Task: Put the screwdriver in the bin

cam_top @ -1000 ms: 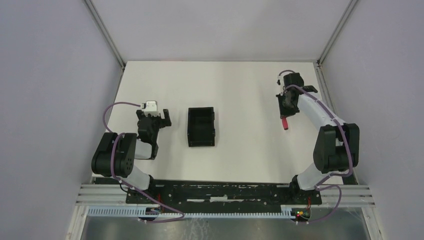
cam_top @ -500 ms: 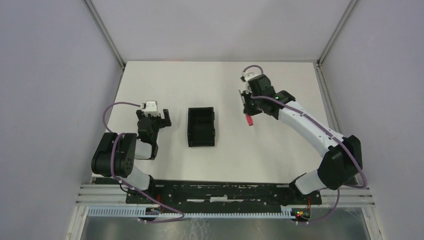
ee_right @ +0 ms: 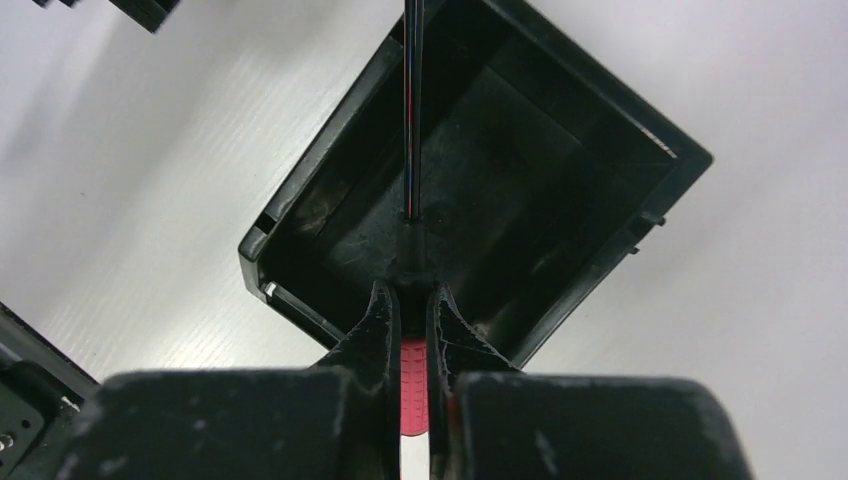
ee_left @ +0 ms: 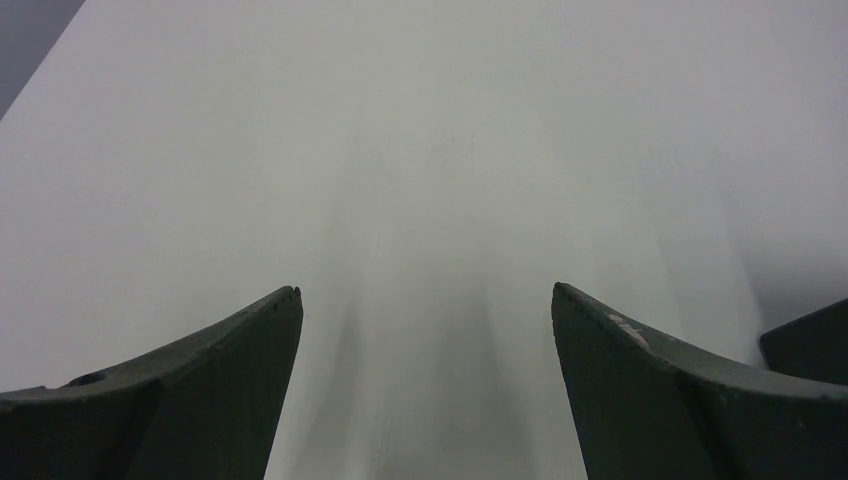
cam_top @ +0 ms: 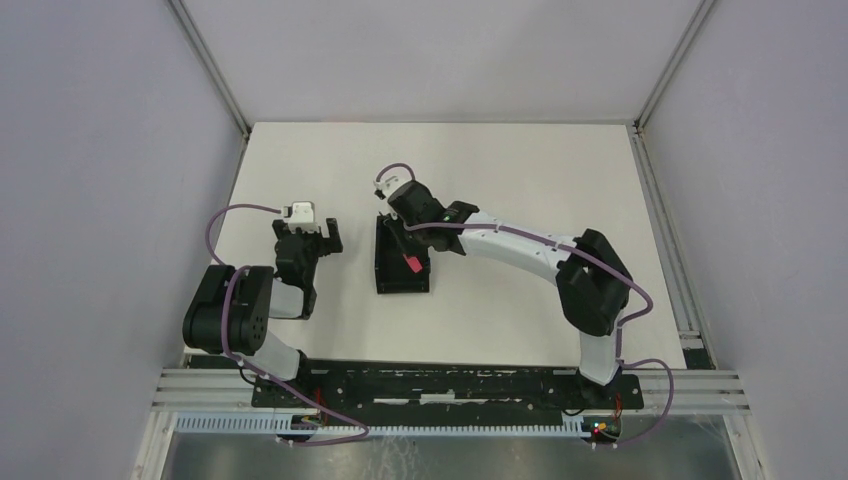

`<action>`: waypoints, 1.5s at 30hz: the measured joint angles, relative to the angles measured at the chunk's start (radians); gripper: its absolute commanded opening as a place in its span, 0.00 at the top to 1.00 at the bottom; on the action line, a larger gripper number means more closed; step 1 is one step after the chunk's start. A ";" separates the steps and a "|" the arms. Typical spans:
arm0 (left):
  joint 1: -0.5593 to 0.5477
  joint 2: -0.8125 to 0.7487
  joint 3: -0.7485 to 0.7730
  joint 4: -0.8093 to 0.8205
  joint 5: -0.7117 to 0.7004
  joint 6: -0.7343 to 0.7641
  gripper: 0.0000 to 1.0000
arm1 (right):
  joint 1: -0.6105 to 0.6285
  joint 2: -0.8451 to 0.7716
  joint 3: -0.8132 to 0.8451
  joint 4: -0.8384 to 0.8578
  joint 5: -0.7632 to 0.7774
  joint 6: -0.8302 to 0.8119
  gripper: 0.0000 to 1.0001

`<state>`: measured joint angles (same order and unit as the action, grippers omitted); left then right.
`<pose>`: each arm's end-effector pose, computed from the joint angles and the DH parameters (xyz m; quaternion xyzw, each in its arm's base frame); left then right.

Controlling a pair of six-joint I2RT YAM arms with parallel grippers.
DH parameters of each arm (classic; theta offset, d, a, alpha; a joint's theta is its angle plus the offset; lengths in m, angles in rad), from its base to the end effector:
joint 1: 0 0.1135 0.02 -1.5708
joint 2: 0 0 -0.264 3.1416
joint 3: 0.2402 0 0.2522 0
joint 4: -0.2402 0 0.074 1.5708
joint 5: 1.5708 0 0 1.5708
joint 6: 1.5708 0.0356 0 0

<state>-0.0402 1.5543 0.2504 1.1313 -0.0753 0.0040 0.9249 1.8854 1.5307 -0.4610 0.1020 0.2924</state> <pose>0.2459 -0.0072 0.1382 -0.0073 0.7652 0.0172 0.6435 0.2601 0.3390 0.2561 -0.2709 0.8882 0.1716 0.3291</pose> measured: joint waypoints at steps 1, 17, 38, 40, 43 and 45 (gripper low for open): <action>0.000 0.000 0.000 0.000 0.000 0.000 0.00 | 0.002 0.013 -0.001 0.002 0.001 0.000 1.00; 0.000 0.000 0.000 0.000 0.000 0.000 0.00 | 0.010 0.061 -0.013 0.034 0.016 0.033 0.49; 0.000 0.000 0.000 0.000 0.000 0.000 0.00 | -0.097 -0.431 -0.264 0.219 0.265 -0.108 0.02; 0.000 0.000 0.000 0.000 0.000 0.000 0.00 | -0.142 -0.523 -0.370 0.267 0.318 -0.133 0.02; 0.000 0.000 0.000 0.000 0.000 0.000 0.00 | -0.231 -0.682 -0.603 0.365 0.379 -0.161 0.02; 0.000 0.000 0.000 0.000 0.000 0.000 0.00 | -0.284 -0.768 -0.745 0.415 0.412 -0.169 0.02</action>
<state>-0.0406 1.5543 0.2504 1.1313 -0.0753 0.0040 0.6407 1.1172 0.7860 -0.0460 0.5144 0.1230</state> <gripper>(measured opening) 0.997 0.979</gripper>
